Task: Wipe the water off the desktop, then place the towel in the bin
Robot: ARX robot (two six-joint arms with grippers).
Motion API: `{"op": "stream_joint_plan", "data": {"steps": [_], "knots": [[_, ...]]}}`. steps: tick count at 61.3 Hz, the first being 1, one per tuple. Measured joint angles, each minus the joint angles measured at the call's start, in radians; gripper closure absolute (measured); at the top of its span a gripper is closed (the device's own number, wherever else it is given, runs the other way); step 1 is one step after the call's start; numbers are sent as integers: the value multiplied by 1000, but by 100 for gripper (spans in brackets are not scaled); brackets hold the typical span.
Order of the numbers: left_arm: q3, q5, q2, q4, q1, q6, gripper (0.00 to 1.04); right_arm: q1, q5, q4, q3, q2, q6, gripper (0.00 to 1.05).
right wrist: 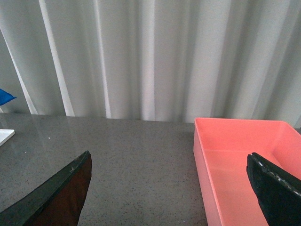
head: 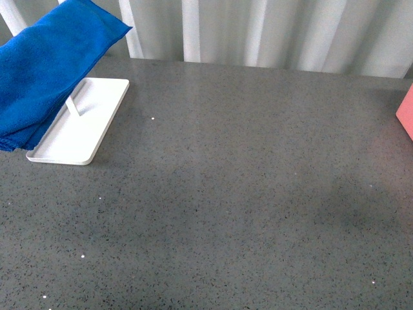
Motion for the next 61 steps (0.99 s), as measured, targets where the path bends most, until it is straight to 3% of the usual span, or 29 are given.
{"op": "stream_joint_plan", "data": {"steps": [37, 40, 45, 52, 61], "knots": [[3, 16, 10, -13, 1, -5, 7, 0, 0, 0, 0, 0, 0, 7], [60, 75, 78, -164, -21, -50, 7, 0, 0, 0, 0, 0, 0, 7], [167, 36, 248, -315, -113, -103, 7, 0, 0, 0, 0, 0, 0, 7], [364, -19, 502, -191, -192, -76, 7, 0, 0, 0, 0, 0, 0, 7], [615, -9, 808, -59, -183, 24, 7, 1, 0, 0, 0, 0, 0, 7]]}}
